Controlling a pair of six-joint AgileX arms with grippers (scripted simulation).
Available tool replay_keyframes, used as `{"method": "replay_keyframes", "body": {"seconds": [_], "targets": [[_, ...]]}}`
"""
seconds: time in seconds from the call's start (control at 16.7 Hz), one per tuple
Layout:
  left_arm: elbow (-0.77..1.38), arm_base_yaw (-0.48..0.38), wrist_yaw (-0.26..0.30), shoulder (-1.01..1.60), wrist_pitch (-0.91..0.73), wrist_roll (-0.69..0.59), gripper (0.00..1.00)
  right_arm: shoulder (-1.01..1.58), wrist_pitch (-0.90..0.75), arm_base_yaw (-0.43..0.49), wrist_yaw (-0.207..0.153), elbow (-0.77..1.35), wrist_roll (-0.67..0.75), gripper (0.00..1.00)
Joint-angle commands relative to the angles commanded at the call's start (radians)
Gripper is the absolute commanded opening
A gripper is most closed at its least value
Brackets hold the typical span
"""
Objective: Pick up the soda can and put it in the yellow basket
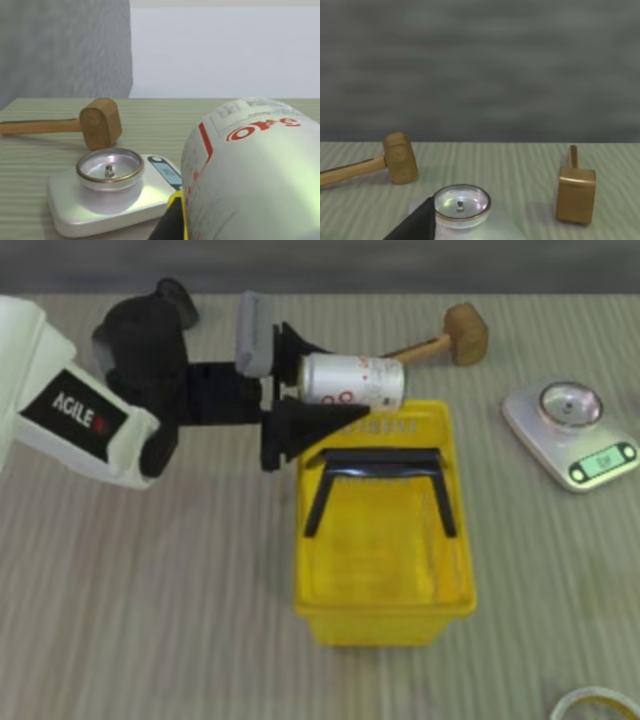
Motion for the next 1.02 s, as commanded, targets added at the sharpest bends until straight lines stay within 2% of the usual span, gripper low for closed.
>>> {"method": "replay_keyframes", "body": {"seconds": [0.36, 1.02], "targets": [[-0.01, 0.003, -0.001, 0.04, 0.045, -0.001, 0.0, 0.0, 0.0, 0.0, 0.0, 0.0, 0.0, 1.0], [-0.01, 0.003, -0.001, 0.04, 0.045, -0.001, 0.83, 0.0, 0.0, 0.0, 0.0, 0.0, 0.0, 1.0]]}}
